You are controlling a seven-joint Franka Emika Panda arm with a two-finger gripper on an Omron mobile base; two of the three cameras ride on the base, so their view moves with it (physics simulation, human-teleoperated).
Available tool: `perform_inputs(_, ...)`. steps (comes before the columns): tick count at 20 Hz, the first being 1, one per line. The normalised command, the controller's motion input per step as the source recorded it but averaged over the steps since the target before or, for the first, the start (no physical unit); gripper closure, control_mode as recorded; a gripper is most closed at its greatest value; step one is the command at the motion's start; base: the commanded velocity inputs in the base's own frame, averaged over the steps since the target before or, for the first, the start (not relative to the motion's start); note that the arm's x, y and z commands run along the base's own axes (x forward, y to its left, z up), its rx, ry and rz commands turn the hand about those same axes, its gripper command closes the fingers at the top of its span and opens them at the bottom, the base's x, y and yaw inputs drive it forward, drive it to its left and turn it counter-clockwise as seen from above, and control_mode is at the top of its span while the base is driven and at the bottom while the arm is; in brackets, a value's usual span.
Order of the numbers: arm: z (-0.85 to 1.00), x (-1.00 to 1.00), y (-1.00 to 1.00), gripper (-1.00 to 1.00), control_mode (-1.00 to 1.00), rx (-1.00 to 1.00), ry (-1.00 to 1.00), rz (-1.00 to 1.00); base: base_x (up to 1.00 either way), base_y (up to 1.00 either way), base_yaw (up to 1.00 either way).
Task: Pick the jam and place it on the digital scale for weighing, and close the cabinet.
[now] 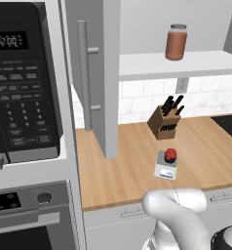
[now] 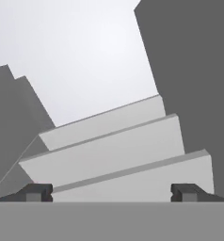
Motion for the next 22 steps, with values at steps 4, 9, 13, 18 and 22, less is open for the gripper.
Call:
perform_inputs(4, 0.0, 0.0, -0.29, -1.0, -1.0, 0.03, 0.0, -0.07, 0.0, 0.0, 0.0)
perform_inputs(9, 0.0, 0.0, -0.45, -1.0, -1.0, 0.07, 0.0, -0.06, 0.0, 0.0, 0.0)
perform_inputs(13, 0.0, 0.0, -0.61, -1.0, -1.0, 0.09, 0.0, -0.07, 0.0, 0.0, 0.0)
perform_inputs(18, 0.0, 0.0, -0.63, -1.0, -1.0, 0.11, -0.01, -0.08, 0.0, 0.0, 0.0)
perform_inputs(22, 0.0, -0.04, -0.59, -1.0, -1.0, 0.06, 0.0, -0.08, 0.0, 0.0, 0.0)
